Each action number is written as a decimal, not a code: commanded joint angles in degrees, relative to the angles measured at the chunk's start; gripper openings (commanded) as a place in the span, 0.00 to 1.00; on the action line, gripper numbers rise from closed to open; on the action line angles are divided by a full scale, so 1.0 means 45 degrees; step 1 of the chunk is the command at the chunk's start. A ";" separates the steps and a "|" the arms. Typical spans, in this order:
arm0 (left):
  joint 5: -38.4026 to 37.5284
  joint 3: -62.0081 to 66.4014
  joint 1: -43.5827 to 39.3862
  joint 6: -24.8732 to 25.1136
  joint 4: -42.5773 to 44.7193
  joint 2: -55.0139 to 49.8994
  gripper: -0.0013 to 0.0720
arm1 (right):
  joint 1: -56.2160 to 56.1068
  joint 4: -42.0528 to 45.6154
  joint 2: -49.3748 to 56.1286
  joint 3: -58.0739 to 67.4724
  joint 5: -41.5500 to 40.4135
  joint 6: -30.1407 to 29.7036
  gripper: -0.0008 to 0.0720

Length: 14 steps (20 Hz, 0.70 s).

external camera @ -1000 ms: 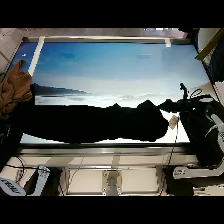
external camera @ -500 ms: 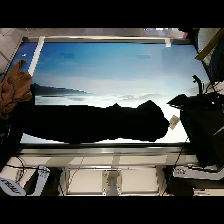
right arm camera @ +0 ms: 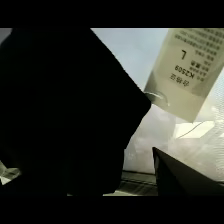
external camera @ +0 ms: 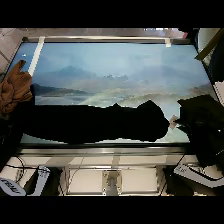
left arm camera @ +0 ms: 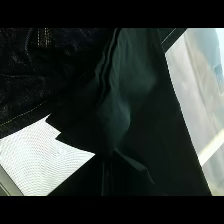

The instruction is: Fold the clothes and pants, and hang the long-sleeved shirts on hangers.

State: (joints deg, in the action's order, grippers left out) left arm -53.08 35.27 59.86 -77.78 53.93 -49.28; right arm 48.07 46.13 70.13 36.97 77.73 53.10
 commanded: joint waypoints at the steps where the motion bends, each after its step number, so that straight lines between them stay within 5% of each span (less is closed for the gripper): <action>1: -0.0029 0.0005 0.0015 0.0155 0.0010 -0.0010 0.03 | -0.0884 -0.0117 0.0010 -0.0942 -0.1379 0.0058 0.79; 11: -0.0034 0.0005 0.0015 0.0155 0.0015 -0.0005 0.03 | -0.3444 -0.3487 0.2006 -0.1001 -0.4391 -0.0209 0.76; 13: -0.0087 0.0005 0.0015 0.0160 0.0010 -0.0005 0.03 | -0.3546 -0.4031 0.2001 -0.0743 -0.3555 -0.1025 0.04; 14: -0.0083 0.0010 0.0015 0.0160 0.0010 0.0000 0.03 | -0.3536 -0.4231 0.1933 -0.0500 -0.2681 -0.1496 0.05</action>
State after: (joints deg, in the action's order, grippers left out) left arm -53.41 35.27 59.86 -77.10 53.98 -49.28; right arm 33.36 31.14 78.59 33.34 61.67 50.72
